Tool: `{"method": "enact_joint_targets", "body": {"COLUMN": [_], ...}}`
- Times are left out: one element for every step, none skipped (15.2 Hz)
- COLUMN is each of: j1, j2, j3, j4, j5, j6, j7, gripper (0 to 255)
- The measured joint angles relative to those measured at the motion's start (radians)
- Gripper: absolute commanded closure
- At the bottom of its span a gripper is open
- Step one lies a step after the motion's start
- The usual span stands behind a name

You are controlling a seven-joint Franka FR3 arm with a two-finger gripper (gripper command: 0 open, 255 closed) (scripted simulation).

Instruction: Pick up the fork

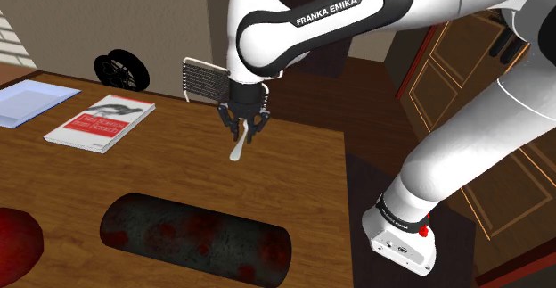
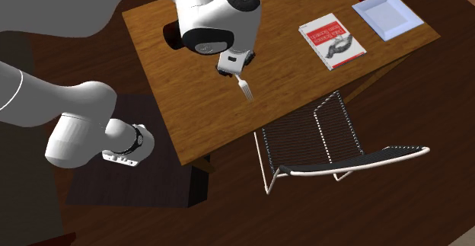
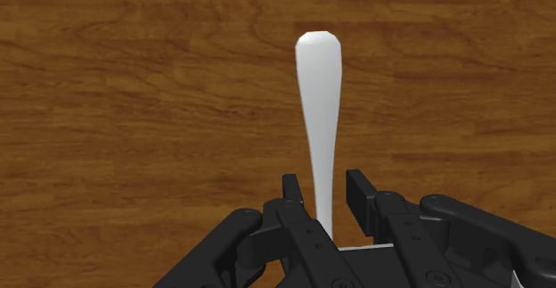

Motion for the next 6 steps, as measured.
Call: {"method": "enact_joint_targets", "body": {"j1": [-0.001, -0.001, -0.001, -0.002, -0.003, -0.003], "j2": [-0.003, -0.011, -0.019, -0.022, -0.026, -0.029], "j3": [-0.002, -0.006, -0.008, -0.011, -0.014, -0.014], "j4": [0.011, 0.019, 0.028, 0.04, 0.051, 0.055], "j5": [-0.001, 0.0, 0.002, 0.001, 0.0, 0.001], "j6": [-0.014, -0.03, -0.046, -0.06, -0.076, -0.082], "j7": [0.0, -0.001, 0.0, 0.0, 0.0, 0.001], "gripper": [255, 255, 255, 255, 255, 255]}}
